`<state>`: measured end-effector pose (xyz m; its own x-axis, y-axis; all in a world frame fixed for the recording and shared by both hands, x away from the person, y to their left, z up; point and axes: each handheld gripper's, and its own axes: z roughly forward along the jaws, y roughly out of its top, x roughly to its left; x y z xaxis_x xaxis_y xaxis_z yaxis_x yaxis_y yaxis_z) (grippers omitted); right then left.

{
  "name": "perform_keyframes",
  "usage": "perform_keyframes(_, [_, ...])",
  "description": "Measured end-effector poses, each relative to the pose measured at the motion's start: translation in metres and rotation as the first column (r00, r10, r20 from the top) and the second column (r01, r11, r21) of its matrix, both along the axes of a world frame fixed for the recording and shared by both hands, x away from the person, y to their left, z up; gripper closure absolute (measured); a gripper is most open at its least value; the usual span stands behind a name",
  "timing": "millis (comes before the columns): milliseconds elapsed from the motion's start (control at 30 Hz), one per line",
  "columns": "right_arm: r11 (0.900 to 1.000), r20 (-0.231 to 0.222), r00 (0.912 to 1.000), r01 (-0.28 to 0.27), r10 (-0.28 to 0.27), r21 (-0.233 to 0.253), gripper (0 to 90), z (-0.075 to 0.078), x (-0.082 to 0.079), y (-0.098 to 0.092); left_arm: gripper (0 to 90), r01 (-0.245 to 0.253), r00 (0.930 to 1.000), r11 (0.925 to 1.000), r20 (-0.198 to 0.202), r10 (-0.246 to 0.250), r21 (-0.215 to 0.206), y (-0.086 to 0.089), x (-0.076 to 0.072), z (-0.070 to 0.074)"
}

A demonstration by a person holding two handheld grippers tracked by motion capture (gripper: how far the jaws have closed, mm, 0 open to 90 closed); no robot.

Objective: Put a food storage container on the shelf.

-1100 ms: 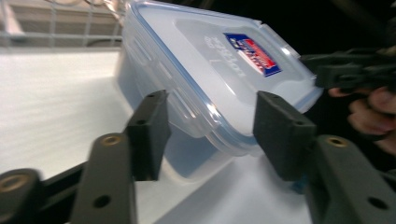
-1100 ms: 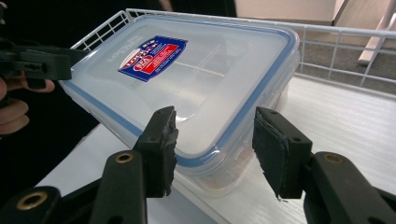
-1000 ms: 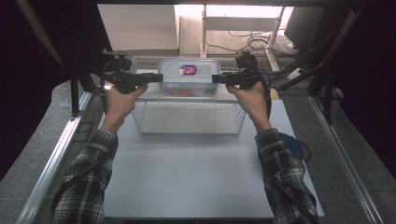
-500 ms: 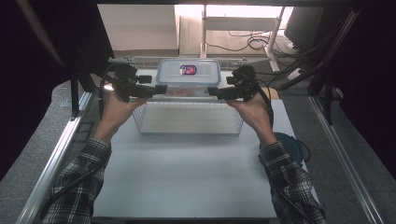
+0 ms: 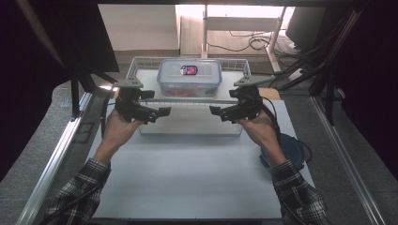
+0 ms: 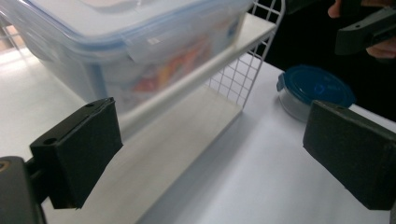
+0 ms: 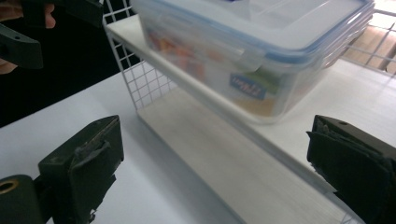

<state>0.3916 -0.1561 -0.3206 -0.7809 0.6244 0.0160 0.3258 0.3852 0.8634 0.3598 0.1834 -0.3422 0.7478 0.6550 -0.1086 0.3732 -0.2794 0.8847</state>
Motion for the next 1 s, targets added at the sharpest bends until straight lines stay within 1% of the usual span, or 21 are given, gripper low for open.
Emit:
perform_keyframes(67, [1.0,0.01,0.9999,-0.011,0.011,-0.01,3.3,-0.004,-0.005,0.0,3.5,0.0,1.0,1.0,0.006,0.0,0.01,-0.001,-0.004,-0.002])
perform_keyframes(100, [1.0,0.014,0.9997,-0.019,0.02,-0.013,3.1,-0.006,-0.008,0.0,3.5,0.001,0.9999,0.9998,0.011,-0.001,0.022,-0.002,-0.011,-0.006])
perform_keyframes(233, [0.999,0.025,0.9985,-0.048,0.049,-0.014,2.9,-0.014,-0.02,0.0,3.4,0.009,0.9998,0.9997,0.016,-0.01,0.021,-0.003,-0.025,-0.016])
perform_keyframes(267, [0.999,0.025,0.9985,-0.048,0.049,-0.014,2.9,-0.014,-0.02,0.0,3.3,0.009,0.9998,0.9997,0.016,-0.01,0.021,-0.003,-0.025,-0.016])
perform_keyframes(300, [0.998,0.032,0.9976,-0.061,0.061,-0.016,2.8,-0.017,-0.026,0.0,3.2,0.009,0.9997,0.9996,0.024,-0.009,0.027,-0.004,-0.032,-0.02])
perform_keyframes(333, [0.998,0.032,0.9976,-0.061,0.061,-0.016,2.8,-0.017,-0.026,0.0,3.1,0.009,0.9997,0.9996,0.024,-0.009,0.027,-0.004,-0.032,-0.02])
perform_keyframes(367, [0.997,0.041,0.9967,-0.07,0.071,-0.015,2.8,-0.021,-0.033,-0.001,3.0,0.01,0.9994,0.9995,0.032,-0.011,0.029,-0.004,-0.039,-0.023])
perform_keyframes(400, [0.997,0.041,0.9967,-0.07,0.071,-0.015,2.8,-0.021,-0.033,-0.001,2.9,0.01,0.9994,0.9995,0.032,-0.011,0.029,-0.004,-0.039,-0.023])
perform_keyframes(433, [0.997,0.043,0.9957,-0.082,0.082,-0.01,2.8,-0.023,-0.039,-0.003,3.0,0.022,0.9993,0.9994,0.031,-0.023,0.026,-0.005,-0.046,-0.027])
perform_keyframes(500, [0.996,0.054,0.9948,-0.085,0.086,-0.018,2.8,-0.026,-0.045,-0.004,2.9,0.026,0.9992,0.9994,0.031,-0.026,0.025,-0.005,-0.049,-0.028])
perform_keyframes(533, [0.996,0.054,0.9948,-0.085,0.086,-0.018,2.8,-0.026,-0.045,-0.004,2.9,0.027,0.999,0.9994,0.036,-0.028,0.023,-0.006,-0.052,-0.03])
perform_keyframes(567, [0.996,0.071,0.9934,-0.088,0.09,-0.032,2.6,-0.029,-0.053,-0.006,2.9,0.033,0.9985,0.9991,0.042,-0.034,0.026,-0.006,-0.059,-0.032])
perform_keyframes(633, [0.995,0.081,0.9925,-0.089,0.092,-0.04,2.0,-0.032,-0.06,-0.007,2.9,0.034,0.9982,0.9989,0.048,-0.036,0.031,-0.007,-0.066,-0.036])
perform_keyframes(667, [0.995,0.081,0.9925,-0.089,0.092,-0.04,2.0,-0.032,-0.06,-0.007,2.9,0.034,0.9982,0.9989,0.048,-0.036,0.031,-0.007,-0.066,-0.036])
perform_keyframes(733, [0.995,0.092,0.9916,-0.086,0.091,-0.052,0.0,-0.038,-0.069,-0.01,2.9,0.034,0.9983,0.999,0.047,-0.035,0.03,-0.008,-0.075,-0.044])
perform_keyframes(833, [0.996,0.094,0.9927,-0.071,0.076,-0.059,0.0,-0.047,-0.076,-0.014,3.0,0.031,0.9985,0.9988,0.043,-0.033,0.039,-0.009,-0.084,-0.055])
perform_keyframes(867, [0.996,0.094,0.9927,-0.071,0.076,-0.059,0.0,-0.047,-0.076,-0.014,3.0,0.031,0.9985,0.9988,0.043,-0.033,0.039,-0.009,-0.084,-0.055])
perform_keyframes(900, [0.996,0.086,0.9939,-0.065,0.069,-0.054,0.0,-0.053,-0.08,-0.018,3.1,0.028,0.9989,0.999,0.037,-0.029,0.035,-0.011,-0.089,-0.065])
perform_keyframes(933, [0.996,0.086,0.9939,-0.065,0.069,-0.054,0.0,-0.053,-0.08,-0.018,3.1,0.028,0.9989,0.999,0.037,-0.029,0.035,-0.011,-0.089,-0.065])
perform_keyframes(967, [0.997,0.078,0.995,-0.059,0.062,-0.044,0.0,-0.06,-0.083,-0.021,3.1,0.027,0.9994,0.9996,0.021,-0.027,0.01,-0.013,-0.093,-0.077])
perform_keyframes(1000, [0.998,0.07,0.996,-0.054,0.056,-0.033,0.0,-0.063,-0.084,-0.024,3.2,0.03,0.9995,0.9995,0.012,-0.03,0.002,-0.015,-0.094,-0.084])
